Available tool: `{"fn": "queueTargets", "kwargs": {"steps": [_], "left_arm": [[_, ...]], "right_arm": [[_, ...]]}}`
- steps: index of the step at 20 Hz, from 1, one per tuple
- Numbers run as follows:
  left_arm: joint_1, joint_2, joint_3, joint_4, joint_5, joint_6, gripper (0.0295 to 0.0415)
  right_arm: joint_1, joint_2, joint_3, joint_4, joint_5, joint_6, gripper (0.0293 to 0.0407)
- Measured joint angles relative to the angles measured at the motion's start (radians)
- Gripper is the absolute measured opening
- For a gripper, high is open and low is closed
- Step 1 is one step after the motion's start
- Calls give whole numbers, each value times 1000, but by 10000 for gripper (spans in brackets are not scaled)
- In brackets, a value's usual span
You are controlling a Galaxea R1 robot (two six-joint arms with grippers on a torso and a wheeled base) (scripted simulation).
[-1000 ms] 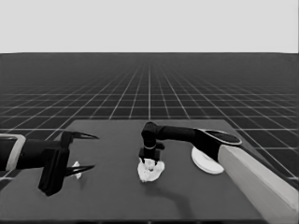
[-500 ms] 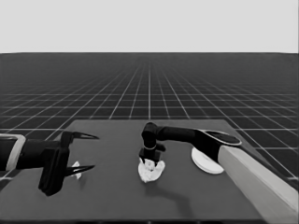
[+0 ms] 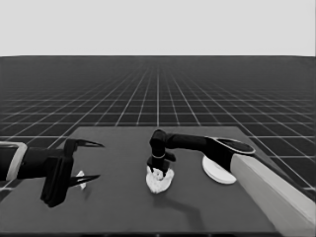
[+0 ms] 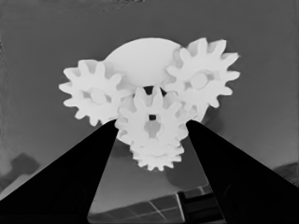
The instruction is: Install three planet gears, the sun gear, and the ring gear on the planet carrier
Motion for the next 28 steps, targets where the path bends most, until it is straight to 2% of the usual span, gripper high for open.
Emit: {"fn": "queueTargets", "kwargs": {"steps": [28], "left_arm": [[0,0,0,0,0,0,385]], "right_arm": [[0,0,0,0,0,293,309]]}}
